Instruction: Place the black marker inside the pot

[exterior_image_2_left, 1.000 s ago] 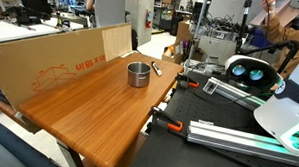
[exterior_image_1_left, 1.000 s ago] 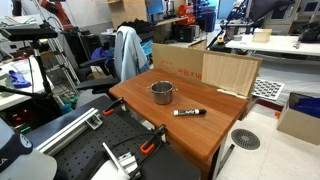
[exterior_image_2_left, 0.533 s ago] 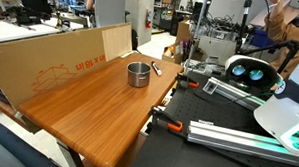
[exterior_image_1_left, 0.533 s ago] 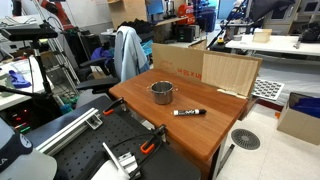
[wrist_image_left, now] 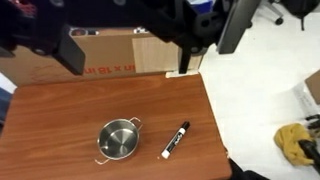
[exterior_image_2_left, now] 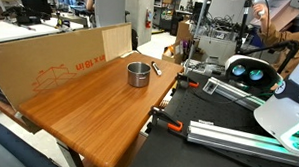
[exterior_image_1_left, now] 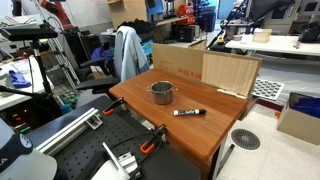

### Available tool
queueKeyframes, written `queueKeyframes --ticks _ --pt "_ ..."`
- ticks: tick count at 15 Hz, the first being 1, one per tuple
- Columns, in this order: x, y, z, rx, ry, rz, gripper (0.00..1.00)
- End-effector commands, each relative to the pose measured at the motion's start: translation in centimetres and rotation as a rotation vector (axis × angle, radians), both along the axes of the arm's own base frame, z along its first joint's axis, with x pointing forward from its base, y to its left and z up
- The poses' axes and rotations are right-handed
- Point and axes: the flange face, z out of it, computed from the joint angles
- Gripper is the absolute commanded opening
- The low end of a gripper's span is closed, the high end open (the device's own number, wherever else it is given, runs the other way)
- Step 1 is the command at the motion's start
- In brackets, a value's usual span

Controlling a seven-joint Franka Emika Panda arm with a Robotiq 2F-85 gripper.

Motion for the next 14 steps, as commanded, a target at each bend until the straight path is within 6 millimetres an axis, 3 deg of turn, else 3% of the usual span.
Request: queueKeyframes --ticks 1,8,14 --pt "0.7 -2.7 -3.0 0.034 -0.031 -0.151 1.0" --pt "0.9 -7.2 -11.7 0.076 0.027 -0.428 1.0" --pt "0.3 -10.9 -17.9 0.04 0.034 -0.538 1.0"
